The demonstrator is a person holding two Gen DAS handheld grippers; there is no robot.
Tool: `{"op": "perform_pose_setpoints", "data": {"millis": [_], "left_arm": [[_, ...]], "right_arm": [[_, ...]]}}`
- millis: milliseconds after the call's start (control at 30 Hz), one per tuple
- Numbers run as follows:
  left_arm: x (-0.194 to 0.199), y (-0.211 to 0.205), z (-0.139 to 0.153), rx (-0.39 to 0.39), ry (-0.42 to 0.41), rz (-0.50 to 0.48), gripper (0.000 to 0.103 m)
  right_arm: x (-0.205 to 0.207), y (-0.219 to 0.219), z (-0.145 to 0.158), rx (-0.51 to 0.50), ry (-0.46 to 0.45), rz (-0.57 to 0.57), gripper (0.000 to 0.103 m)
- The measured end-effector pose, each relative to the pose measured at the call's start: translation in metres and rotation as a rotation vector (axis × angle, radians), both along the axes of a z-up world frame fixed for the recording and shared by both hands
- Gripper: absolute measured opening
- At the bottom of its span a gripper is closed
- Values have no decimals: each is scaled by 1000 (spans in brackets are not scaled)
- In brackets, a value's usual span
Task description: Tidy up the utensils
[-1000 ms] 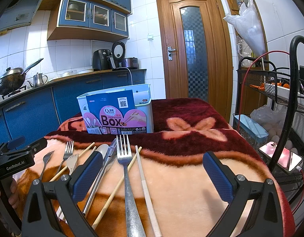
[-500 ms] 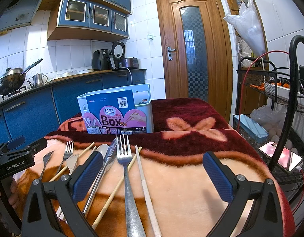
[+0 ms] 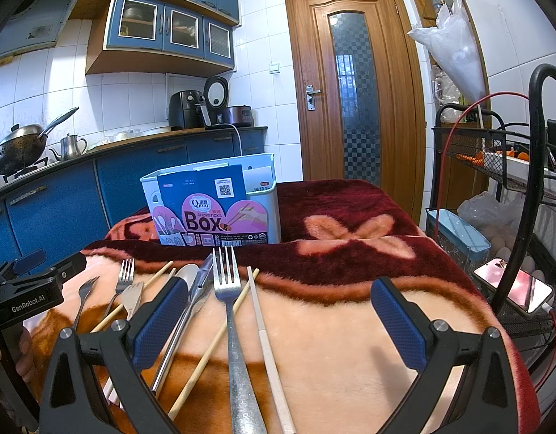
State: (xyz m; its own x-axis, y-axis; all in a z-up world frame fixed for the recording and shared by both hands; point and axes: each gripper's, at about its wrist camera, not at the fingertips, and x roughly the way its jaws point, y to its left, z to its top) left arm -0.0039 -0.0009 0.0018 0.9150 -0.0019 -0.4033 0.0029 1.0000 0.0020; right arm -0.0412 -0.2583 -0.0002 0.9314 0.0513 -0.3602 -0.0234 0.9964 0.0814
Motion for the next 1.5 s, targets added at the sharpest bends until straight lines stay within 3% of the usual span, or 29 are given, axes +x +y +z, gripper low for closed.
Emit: {"op": "perform_pose_setpoints", "data": {"millis": [967,1200,1400,1500], "left_arm": [[0,2,4,7,16,9,100],[8,1,3,37,113,-20,100],[13,4,10,65,178,-31,100],[25,10,11,48,274,-29,100]], "right_arm": [[5,-5,0,27,41,19,103],[17,-11,5,60,144,44,103],[32,-17,11,28,273,87,103],[39,-16,13,-3,336,111,103]]}}
